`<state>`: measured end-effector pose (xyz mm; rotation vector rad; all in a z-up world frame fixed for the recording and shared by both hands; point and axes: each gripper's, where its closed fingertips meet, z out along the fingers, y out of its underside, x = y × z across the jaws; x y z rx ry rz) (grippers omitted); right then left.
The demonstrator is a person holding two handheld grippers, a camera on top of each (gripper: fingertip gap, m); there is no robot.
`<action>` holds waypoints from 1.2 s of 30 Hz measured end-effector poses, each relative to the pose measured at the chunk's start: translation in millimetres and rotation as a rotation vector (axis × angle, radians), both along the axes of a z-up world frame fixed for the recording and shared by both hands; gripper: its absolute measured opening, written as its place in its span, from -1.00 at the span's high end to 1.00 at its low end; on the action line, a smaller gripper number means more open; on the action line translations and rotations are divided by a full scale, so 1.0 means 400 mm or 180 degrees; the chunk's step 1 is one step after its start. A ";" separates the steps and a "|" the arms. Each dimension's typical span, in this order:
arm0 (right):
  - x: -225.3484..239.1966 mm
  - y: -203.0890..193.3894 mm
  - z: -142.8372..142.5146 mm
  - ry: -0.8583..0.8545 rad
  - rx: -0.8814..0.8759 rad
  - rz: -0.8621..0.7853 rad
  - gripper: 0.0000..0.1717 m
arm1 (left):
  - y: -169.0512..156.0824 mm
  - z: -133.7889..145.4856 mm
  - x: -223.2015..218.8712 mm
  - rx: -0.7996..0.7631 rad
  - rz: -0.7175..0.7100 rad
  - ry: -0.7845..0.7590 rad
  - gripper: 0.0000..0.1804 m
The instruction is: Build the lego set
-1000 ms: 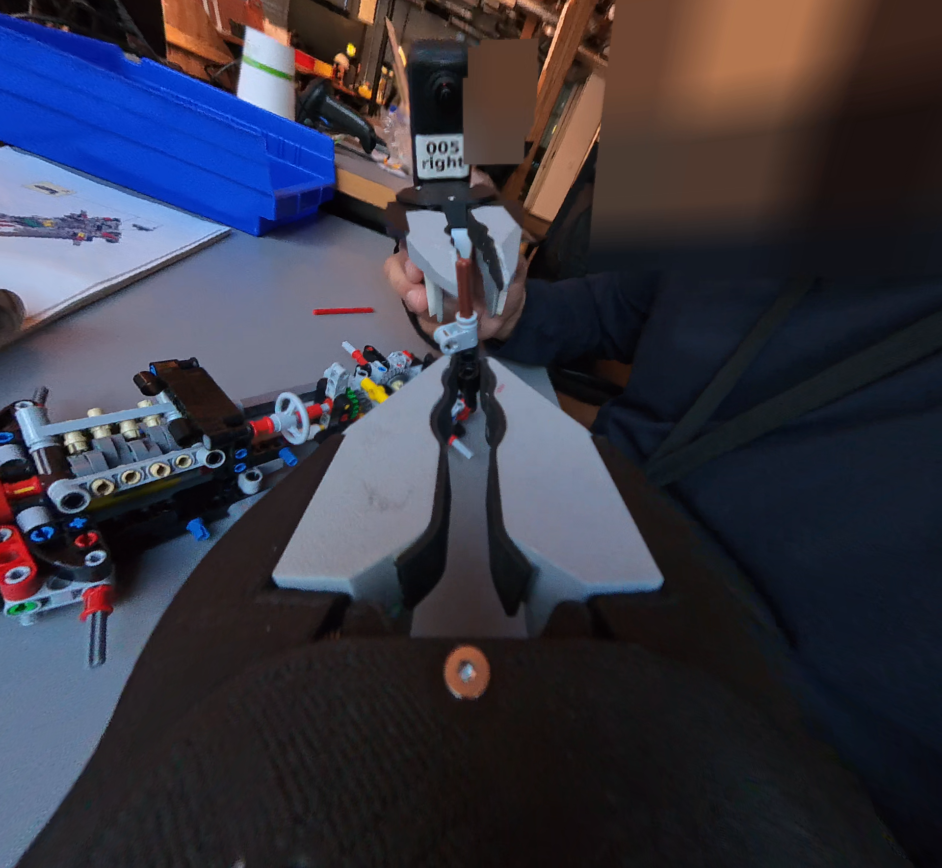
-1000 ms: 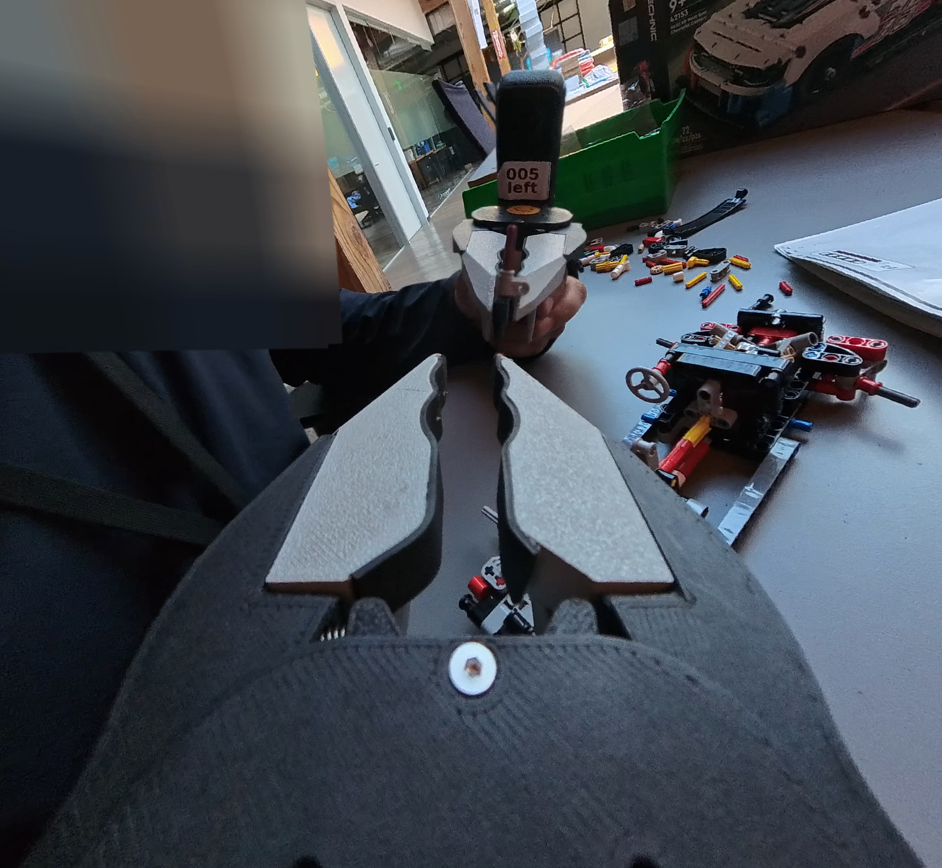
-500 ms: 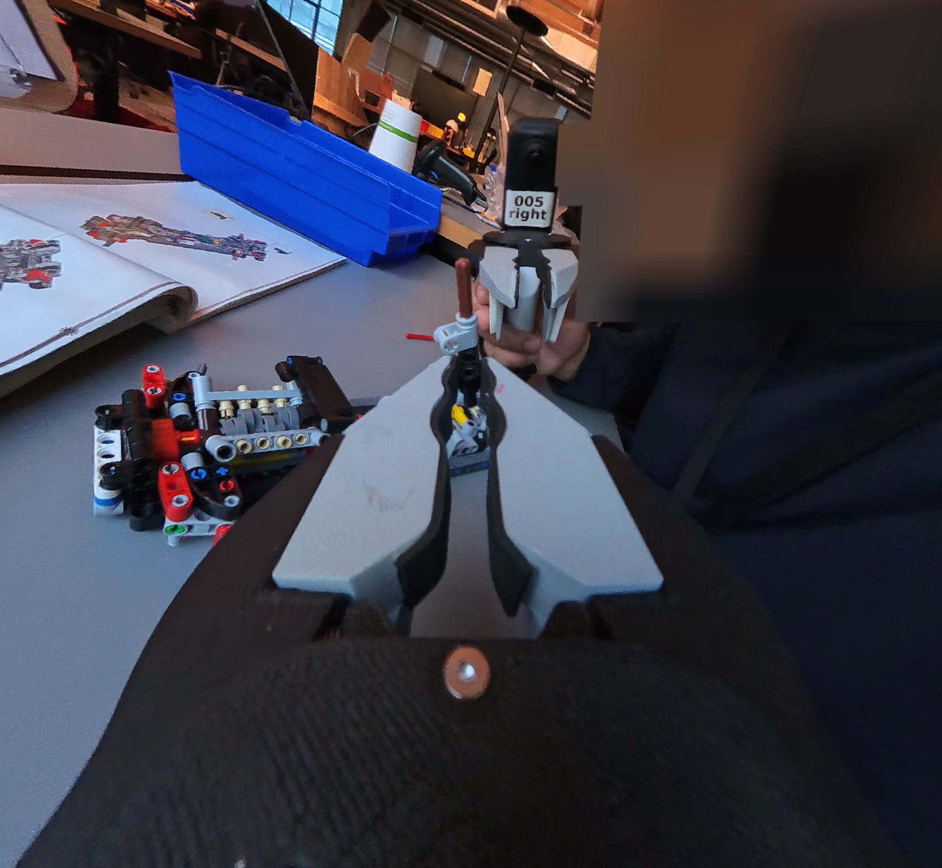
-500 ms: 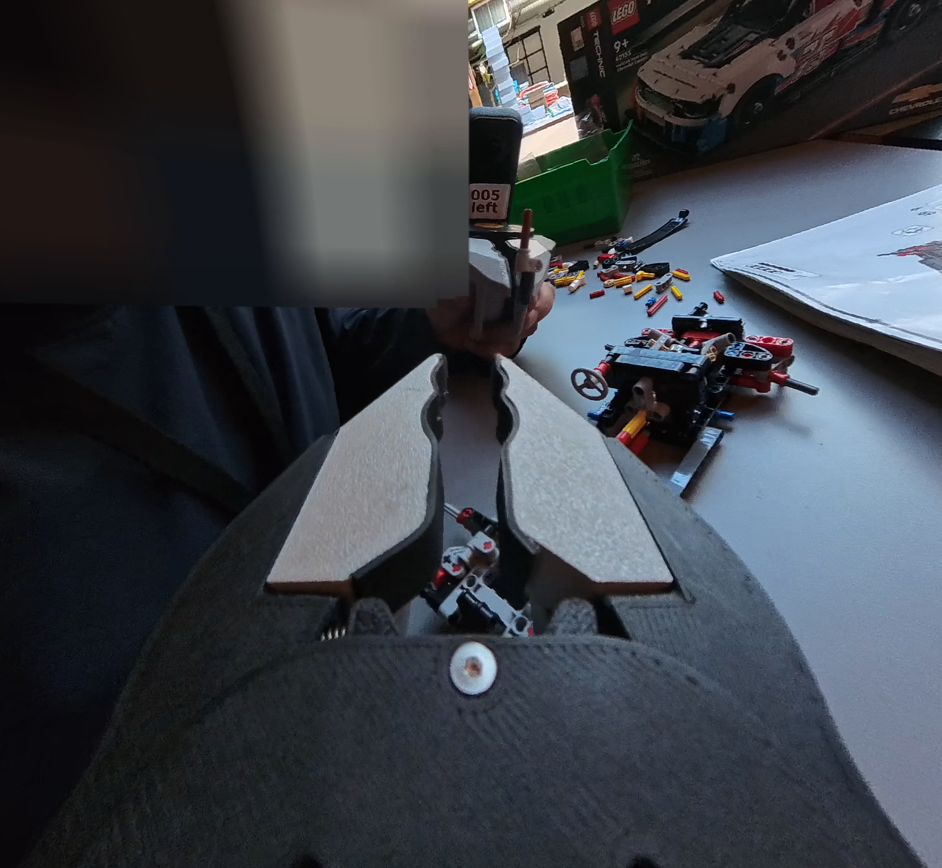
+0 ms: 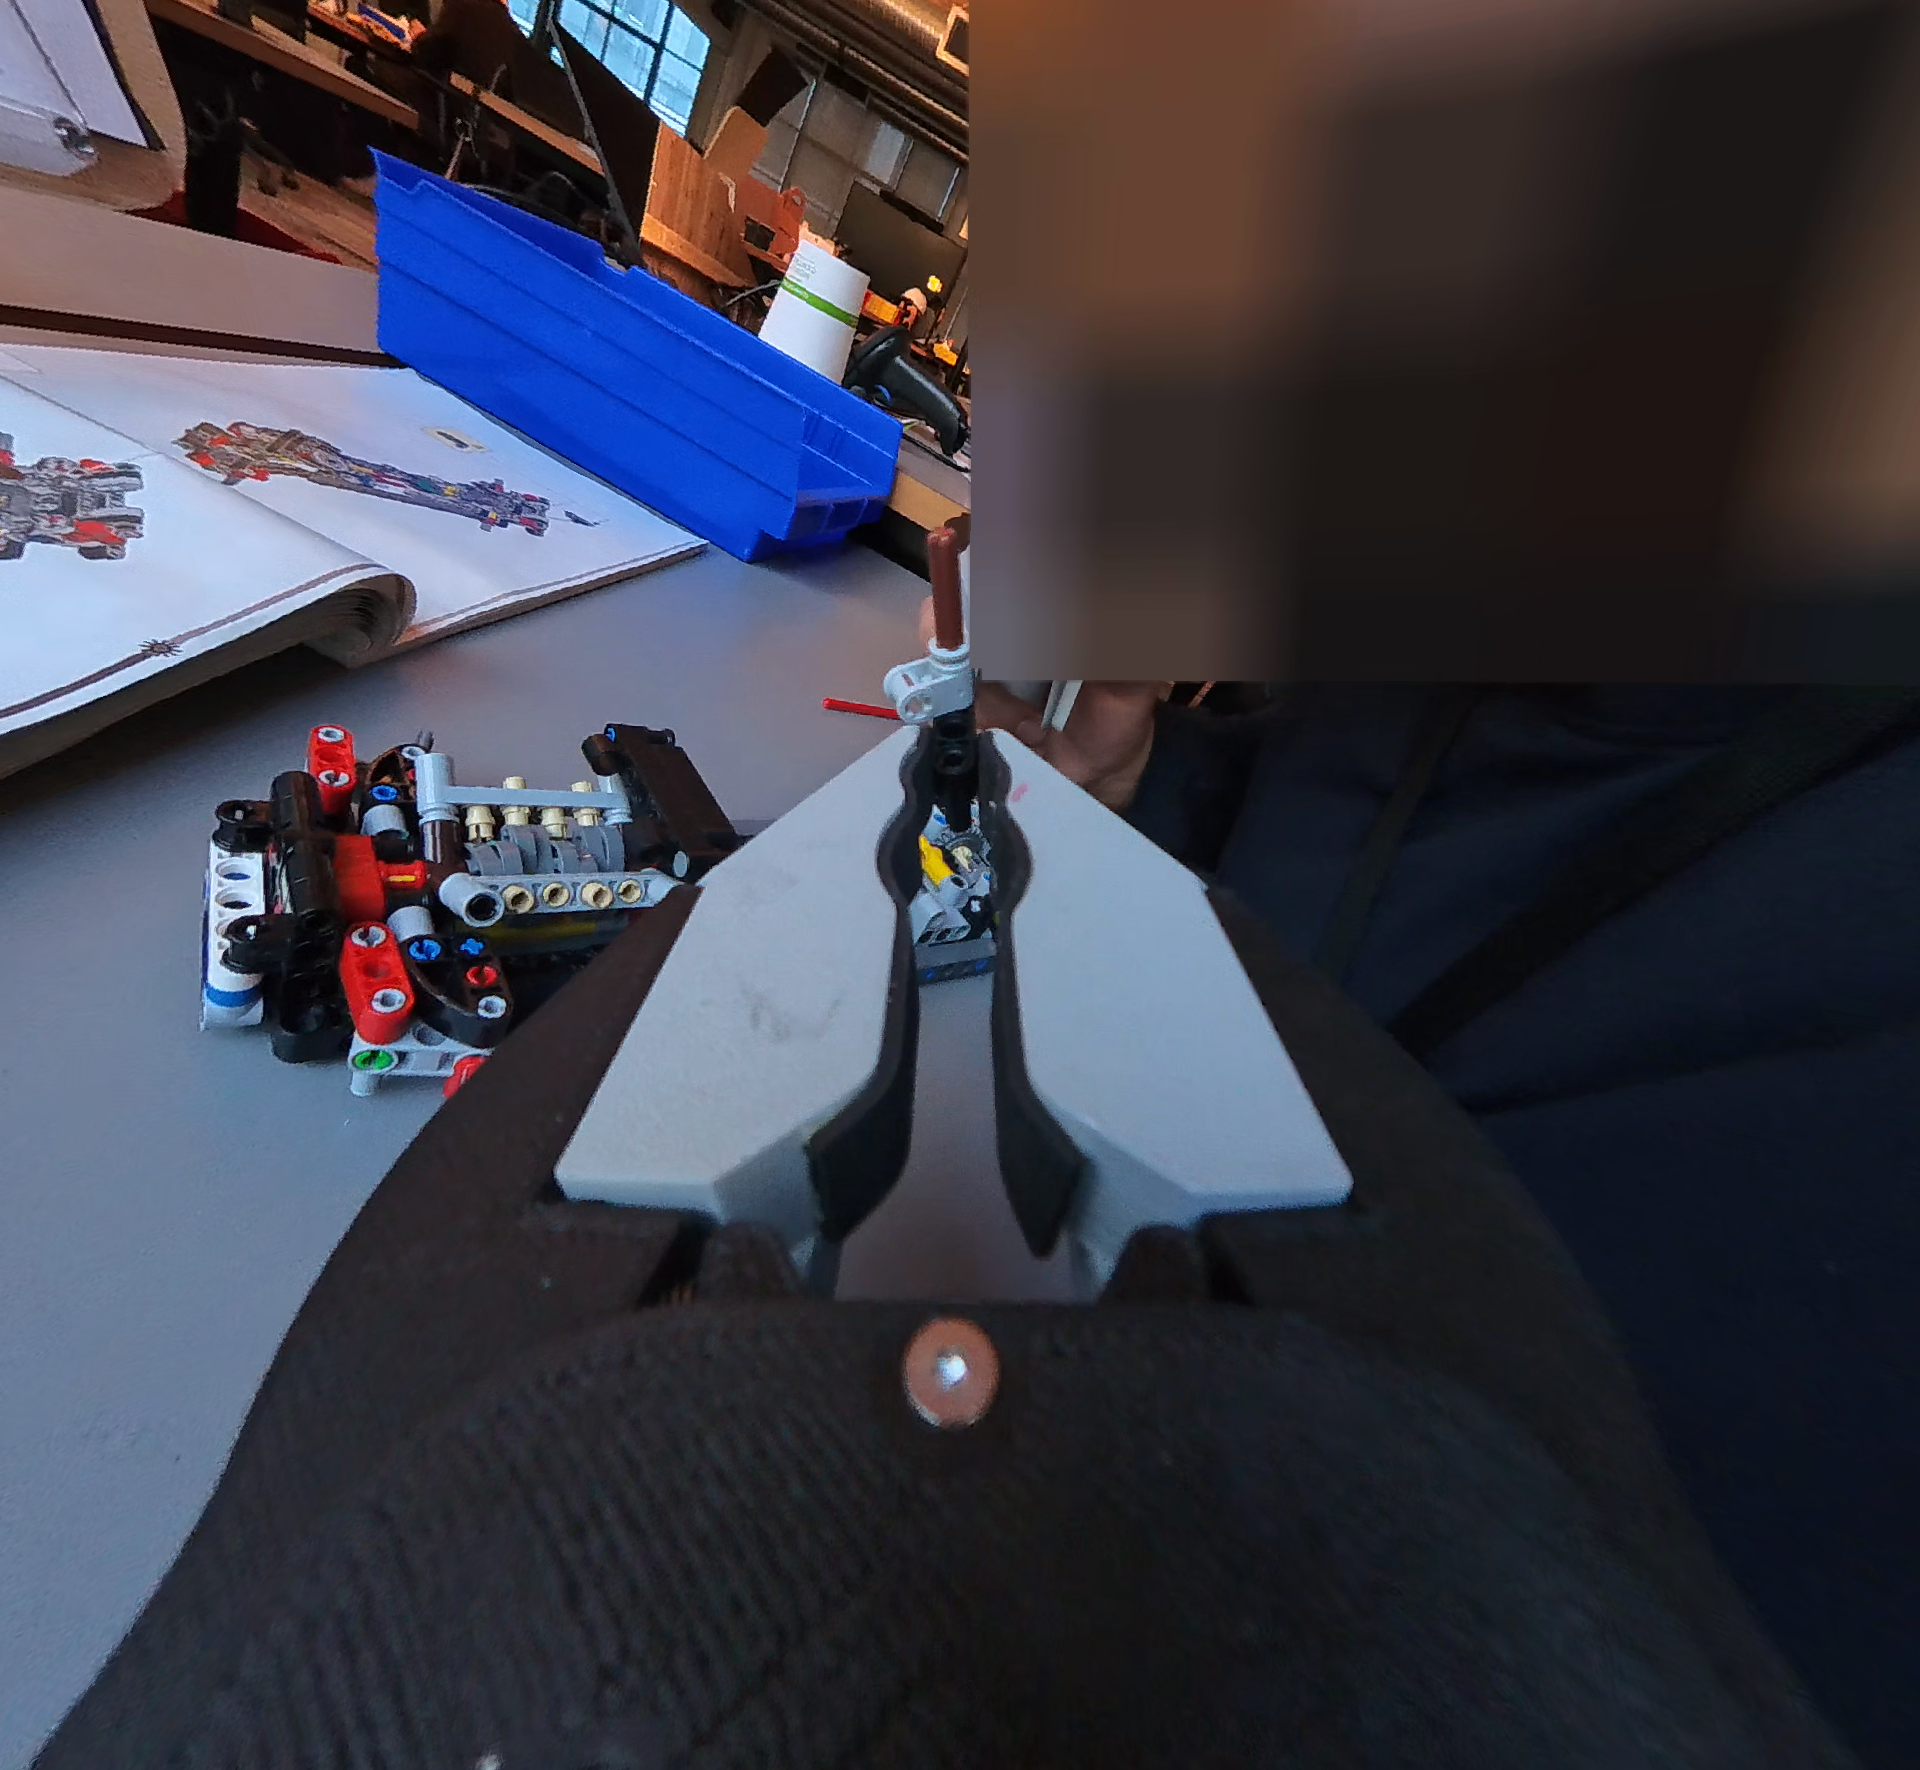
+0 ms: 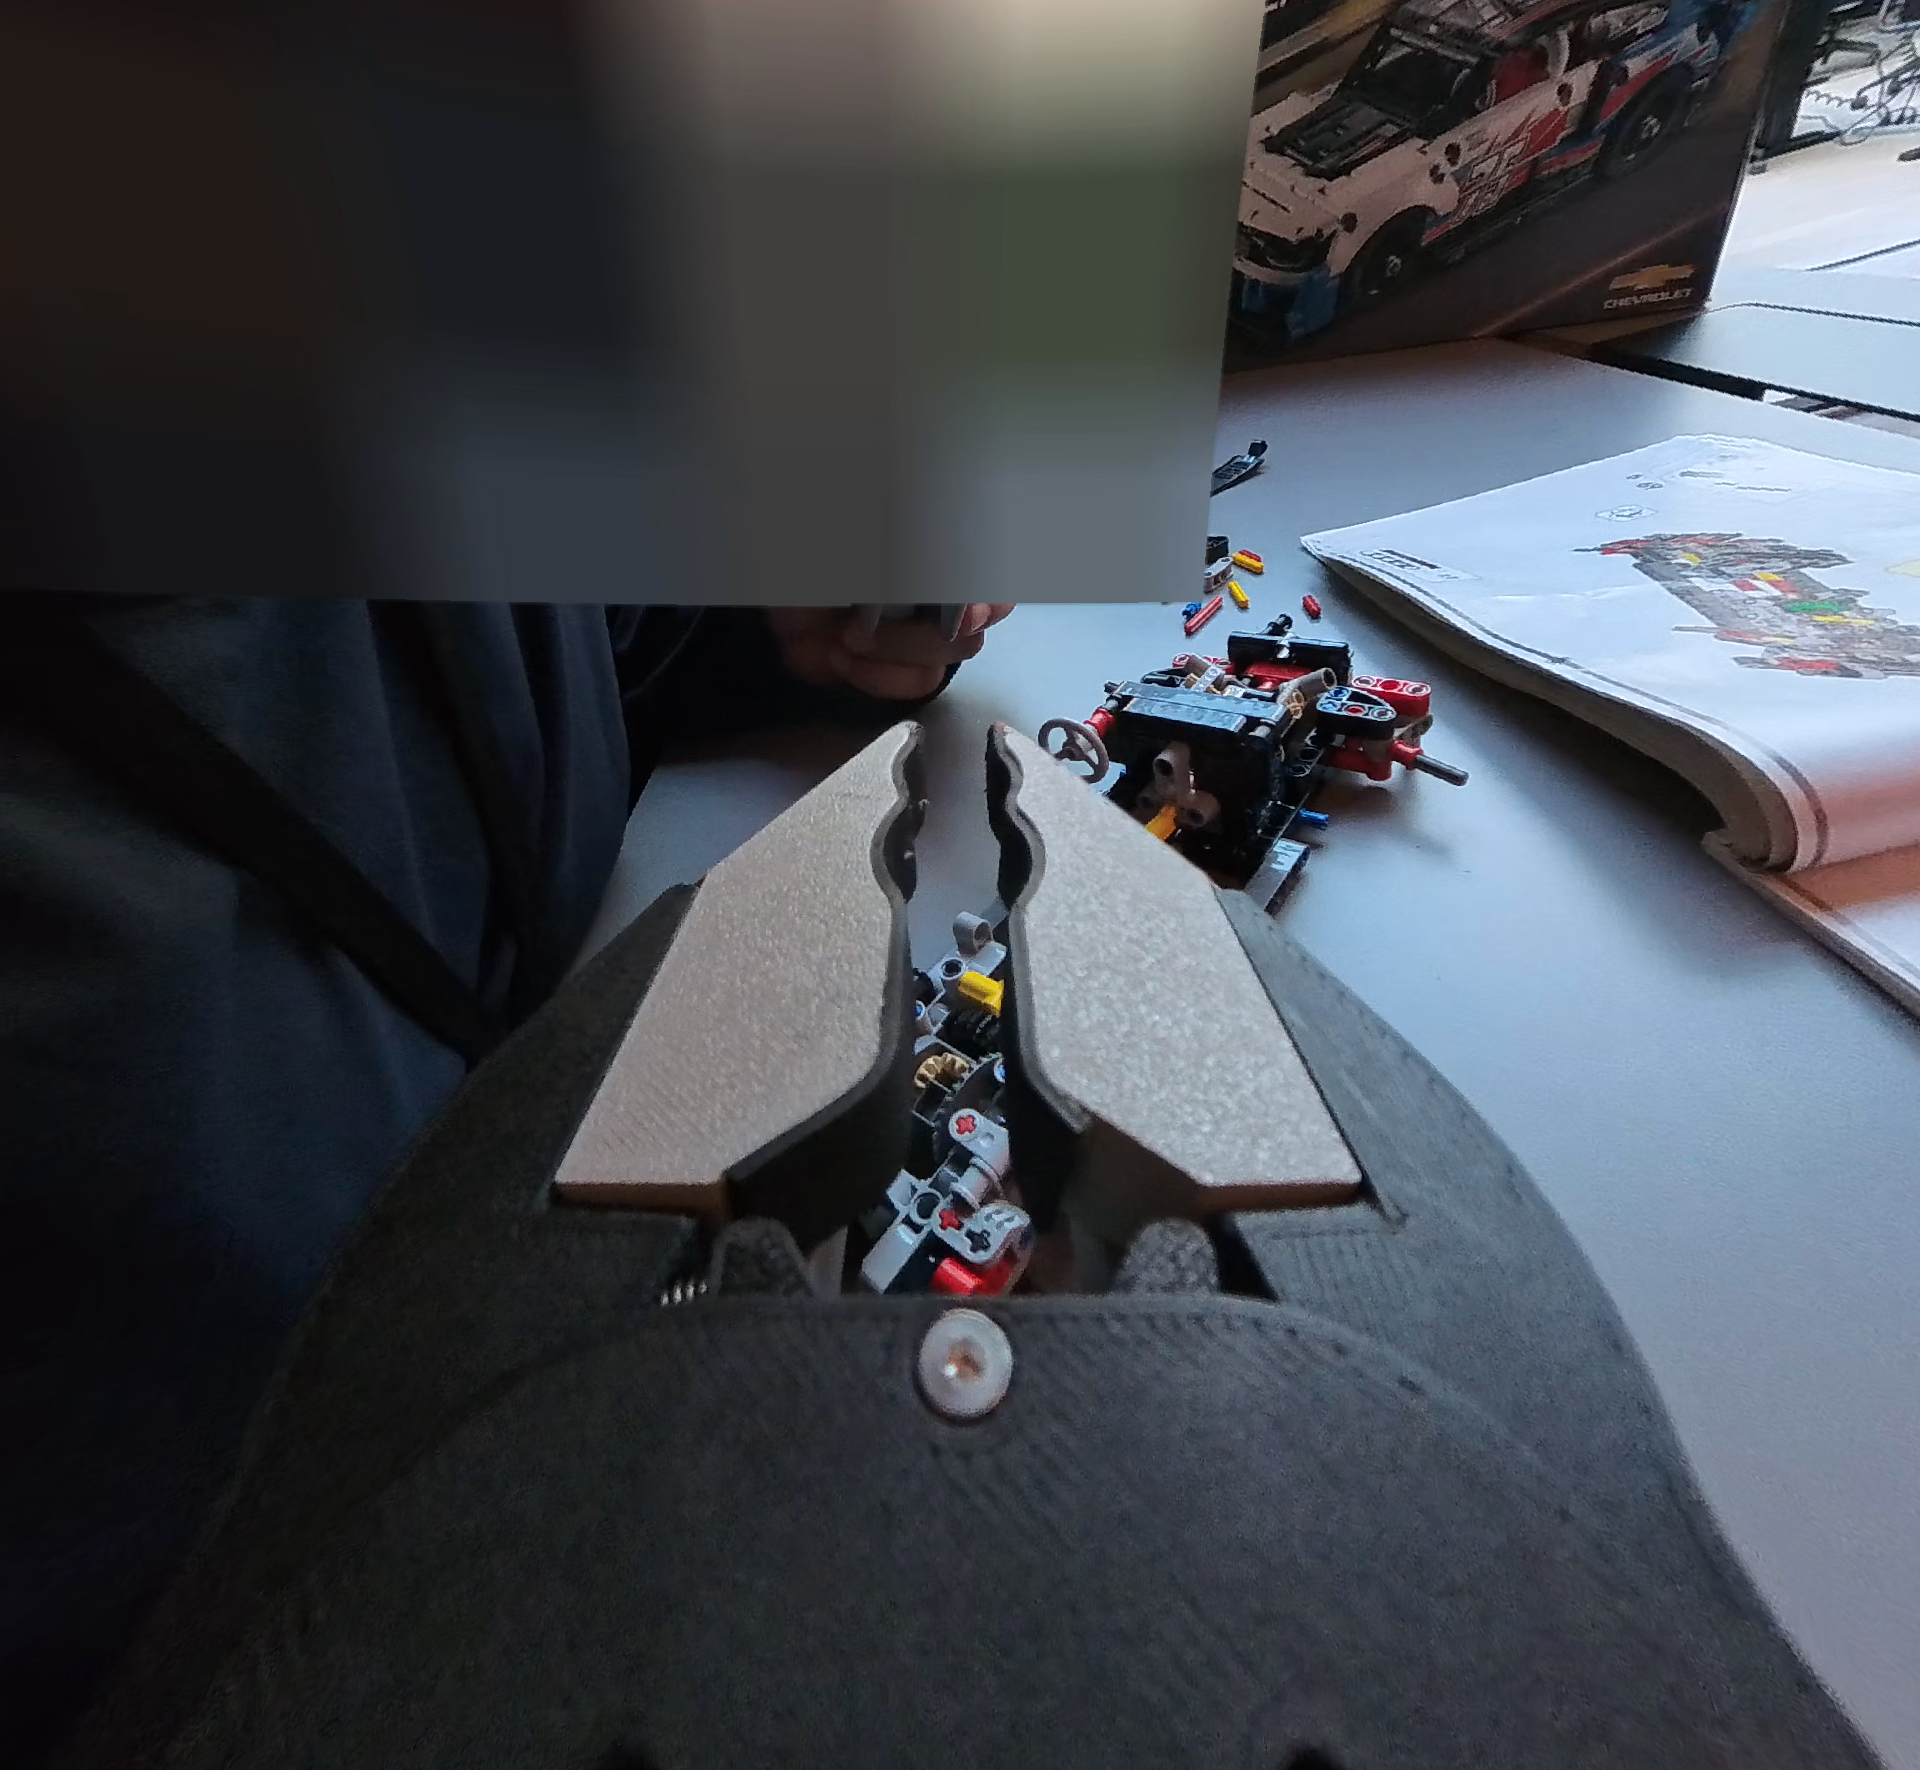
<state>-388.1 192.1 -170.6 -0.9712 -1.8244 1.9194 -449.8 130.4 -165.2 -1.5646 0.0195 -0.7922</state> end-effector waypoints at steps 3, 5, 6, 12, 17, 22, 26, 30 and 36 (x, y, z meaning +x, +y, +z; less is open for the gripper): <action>0.003 0.004 0.006 0.0029 -0.0010 -0.0009 0.91 | 0.000 -0.001 0.003 -0.0004 -0.0023 0.0007 0.95; 0.005 0.006 0.009 0.0038 -0.0010 -0.0013 0.90 | 0.000 -0.001 0.003 -0.0003 -0.0025 0.0013 0.95; 0.006 0.006 0.010 0.0038 -0.0011 -0.0013 0.90 | 0.000 -0.001 0.003 -0.0003 -0.0023 0.0014 0.95; 0.009 0.008 0.013 0.0056 -0.0007 -0.0018 0.91 | 0.000 -0.001 0.003 -0.0002 -0.0025 0.0005 0.95; 0.009 0.012 0.013 0.0046 -0.0047 -0.0021 0.91 | 0.000 0.000 -0.002 -0.0003 -0.0024 -0.0048 0.95; 0.009 0.009 0.010 0.0024 -0.0074 0.0004 0.92 | 0.000 0.001 -0.005 -0.0003 -0.0019 -0.0079 0.95; 0.007 0.002 0.010 0.0028 -0.0084 0.0020 0.92 | 0.001 0.000 -0.004 -0.0009 -0.0016 -0.0063 0.95; 0.007 -0.008 0.007 0.0011 -0.0066 0.0055 0.92 | 0.001 -0.001 -0.002 -0.0014 -0.0006 -0.0026 0.95; 0.008 -0.021 0.011 0.0032 -0.0063 0.0084 0.92 | 0.003 -0.006 0.007 -0.0047 -0.0014 0.0053 0.95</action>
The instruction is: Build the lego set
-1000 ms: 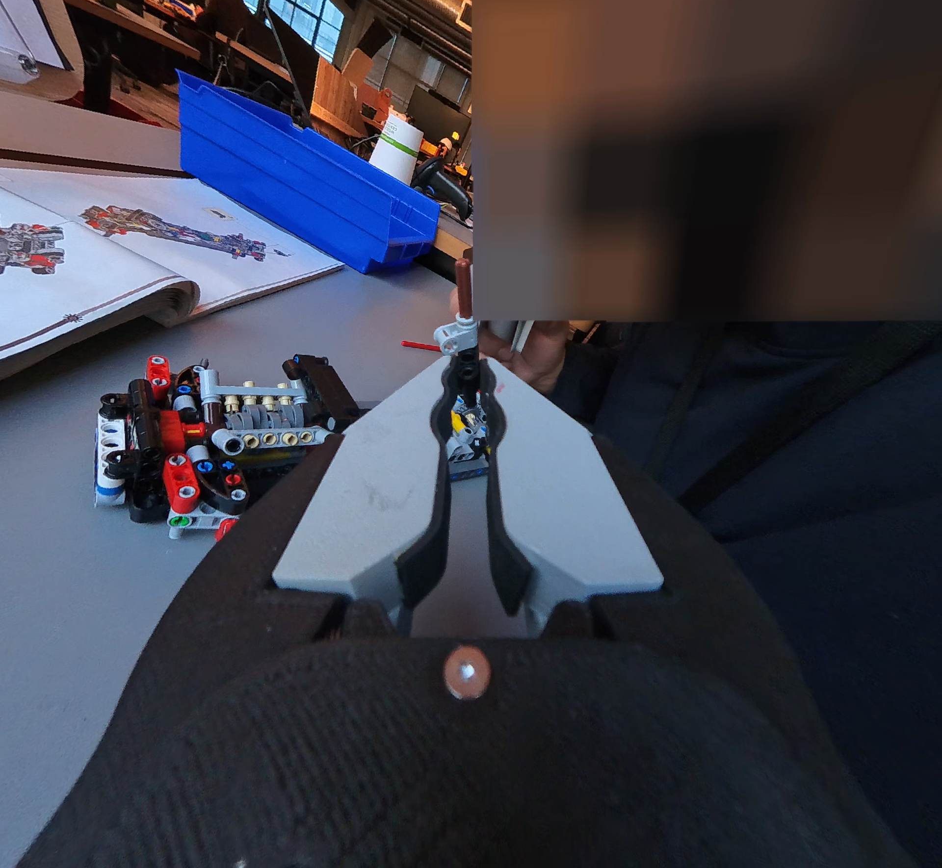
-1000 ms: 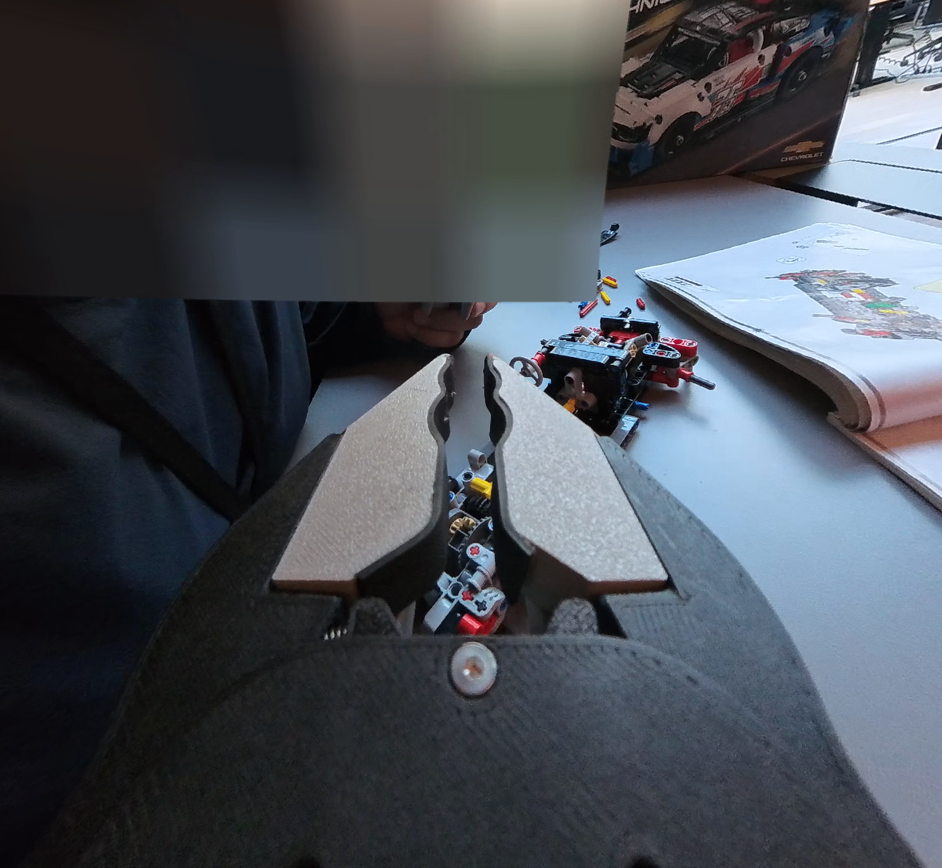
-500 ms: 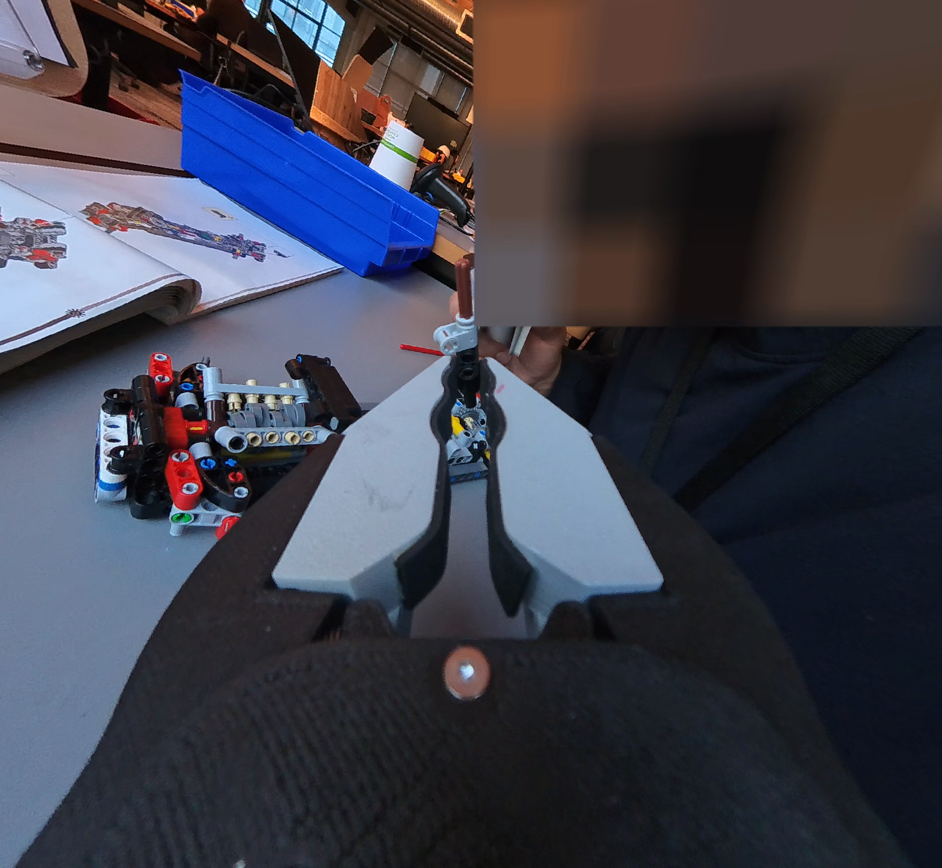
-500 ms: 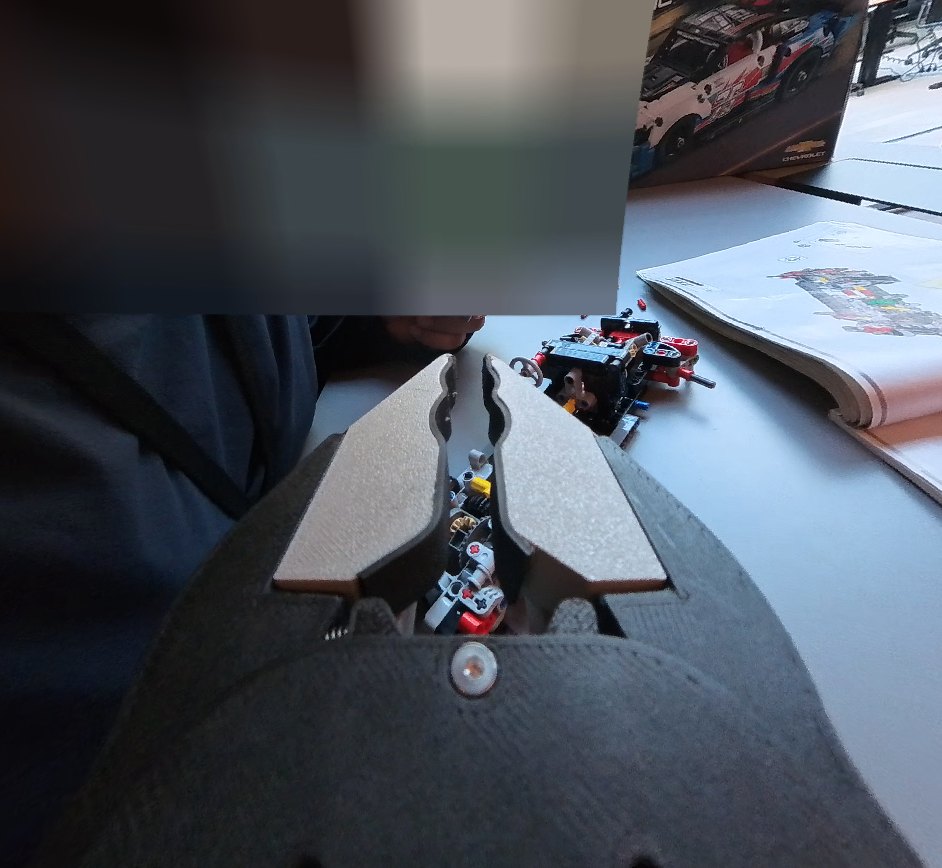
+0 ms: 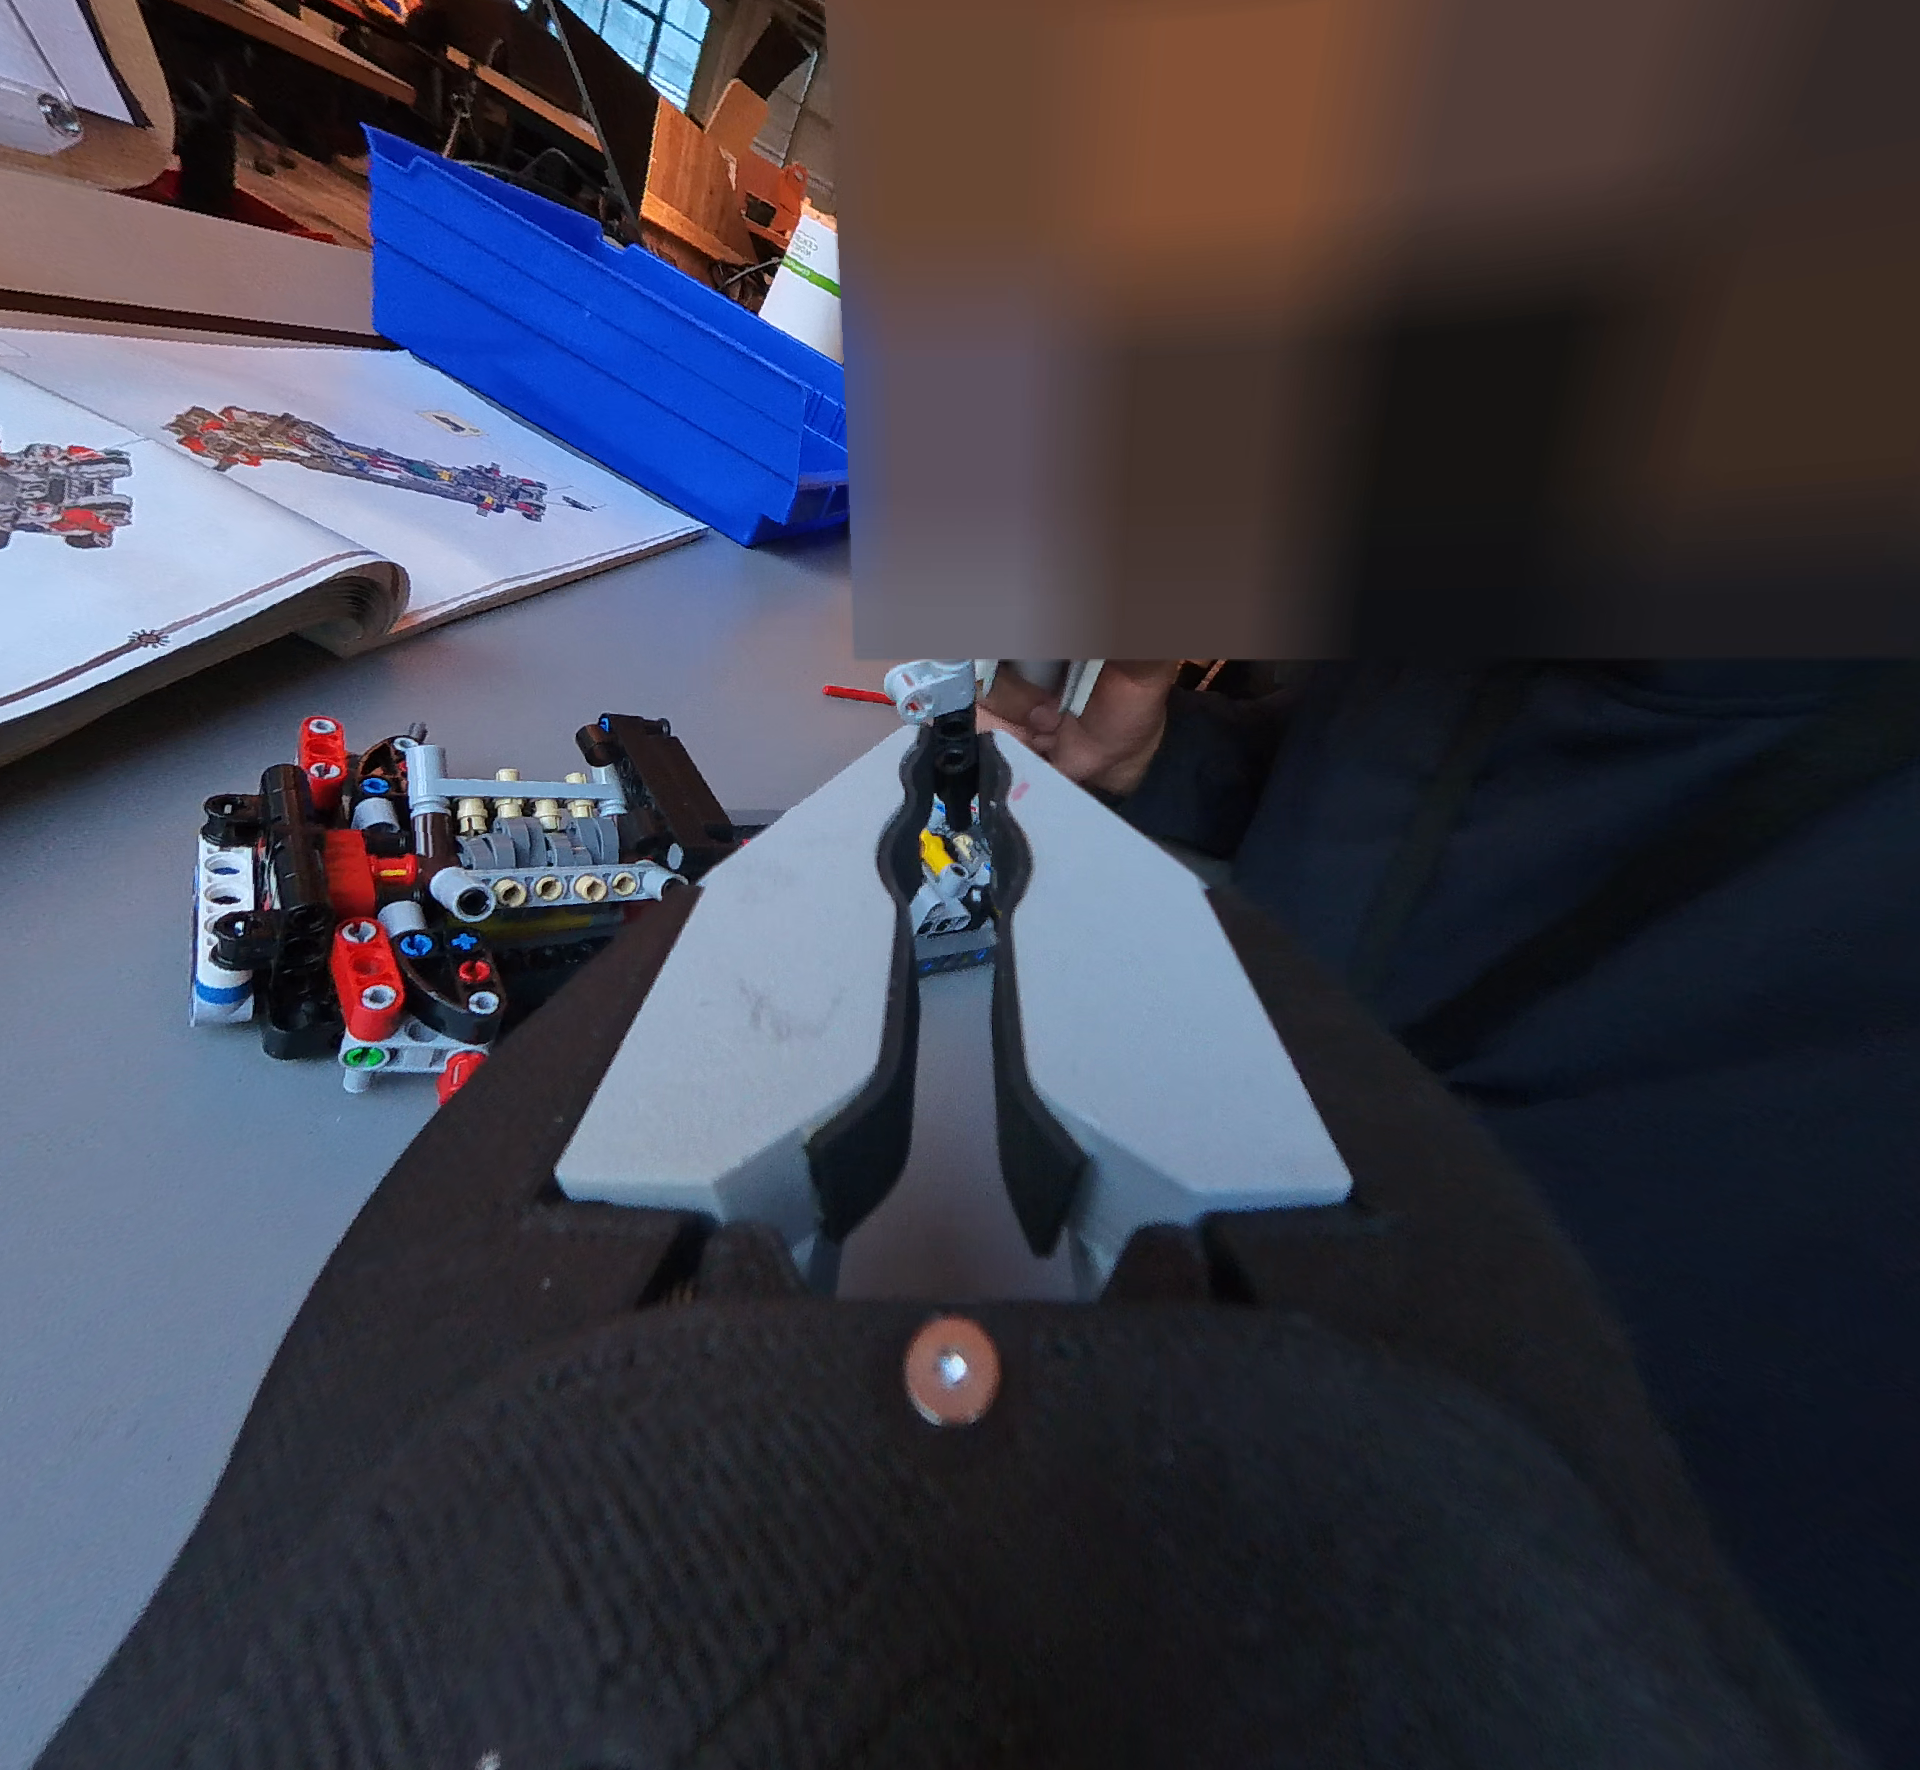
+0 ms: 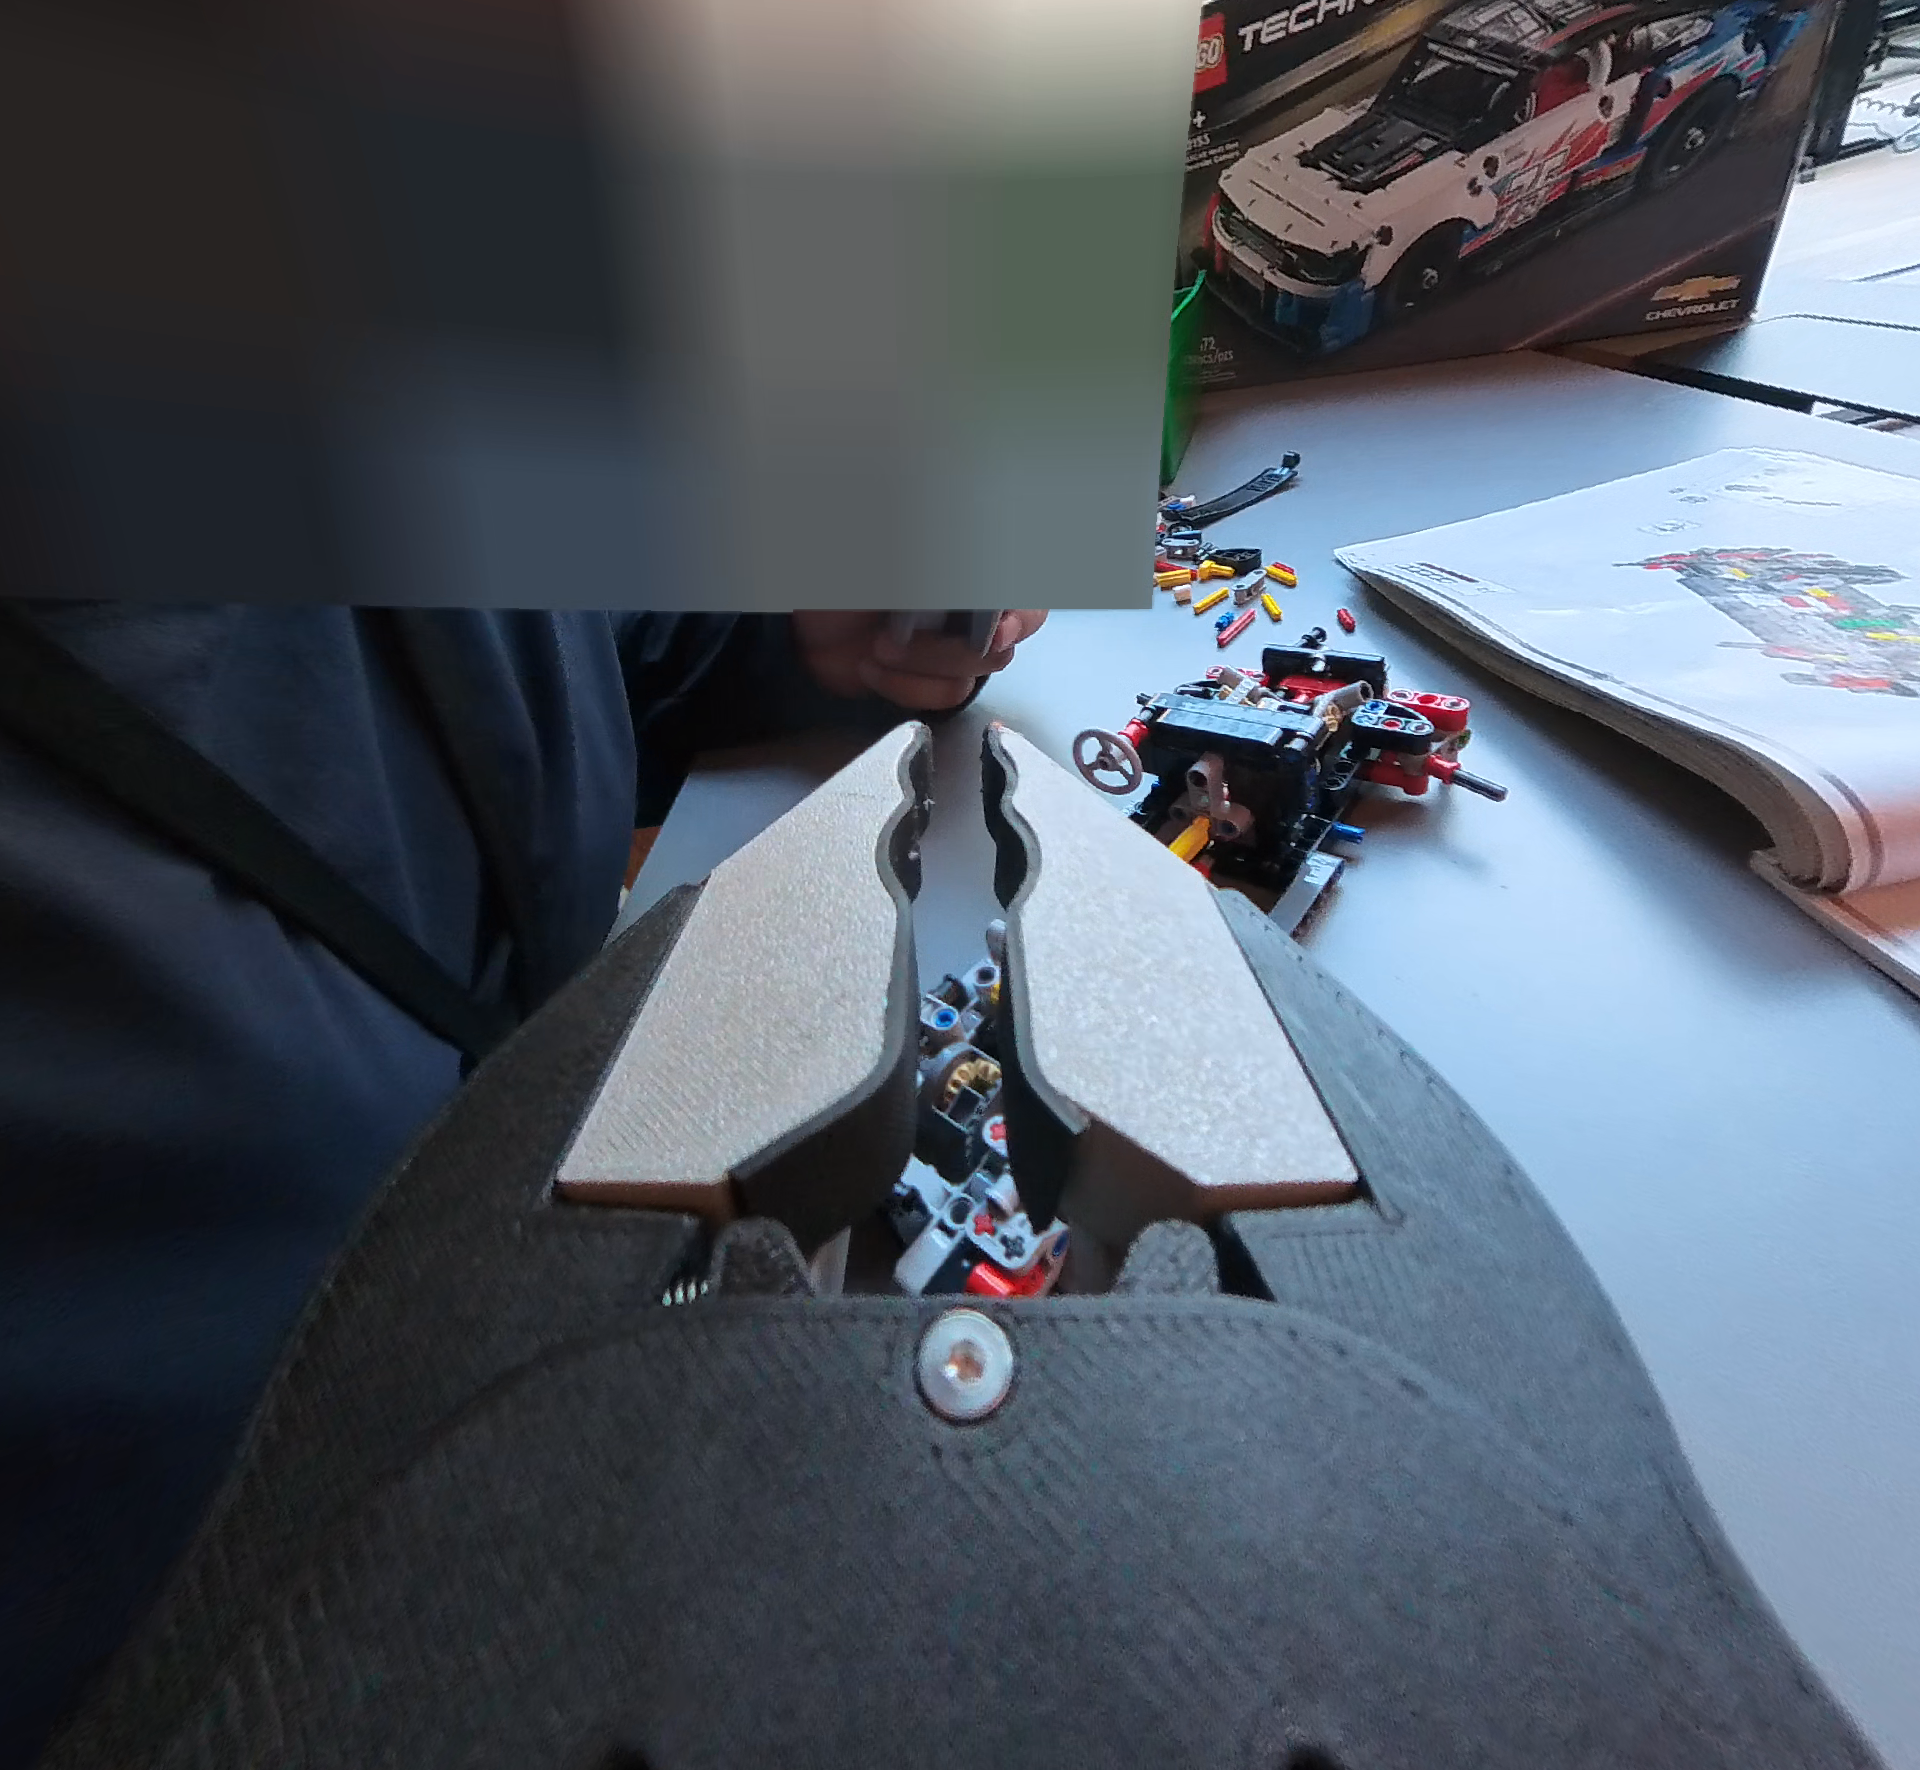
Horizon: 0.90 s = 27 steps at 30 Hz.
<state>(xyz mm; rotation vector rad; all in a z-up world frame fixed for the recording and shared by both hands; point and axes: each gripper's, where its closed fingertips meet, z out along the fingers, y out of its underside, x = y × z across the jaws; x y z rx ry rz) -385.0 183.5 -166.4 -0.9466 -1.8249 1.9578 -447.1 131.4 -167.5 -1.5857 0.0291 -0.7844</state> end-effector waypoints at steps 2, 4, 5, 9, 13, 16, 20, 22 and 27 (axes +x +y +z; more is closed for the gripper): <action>0.000 -0.005 0.000 0.0006 0.0023 0.0007 0.93 | 0.000 -0.002 0.006 -0.0007 -0.0011 0.0063 0.95; 0.000 -0.008 0.000 0.0022 0.0064 0.0005 0.92 | 0.000 -0.004 0.012 -0.0017 -0.0015 0.0130 0.95; 0.002 -0.008 0.002 0.0036 0.0081 0.0000 0.93 | 0.000 -0.005 0.014 -0.0021 -0.0017 0.0159 0.95; 0.007 -0.001 0.019 0.0113 0.0110 -0.0048 0.91 | 0.000 -0.010 0.023 -0.0042 -0.0022 0.0274 0.95; 0.009 0.009 0.025 0.0155 0.0174 -0.0107 0.89 | -0.001 -0.015 0.034 -0.0053 -0.0025 0.0409 0.95; 0.008 0.019 0.025 0.0177 0.0248 -0.0170 0.88 | -0.002 -0.018 0.039 -0.0061 -0.0021 0.0491 0.95; 0.004 0.049 0.006 0.0094 0.0352 -0.0237 0.85 | -0.004 -0.019 0.040 -0.0061 -0.0005 0.0537 0.95; 0.002 0.069 -0.004 0.0037 0.0371 -0.0252 0.84 | -0.003 -0.020 0.039 -0.0067 0.0001 0.0539 0.95; 0.005 0.110 -0.055 -0.0155 0.0698 -0.0283 0.83 | -0.003 -0.019 0.036 -0.0071 0.0003 0.0501 0.95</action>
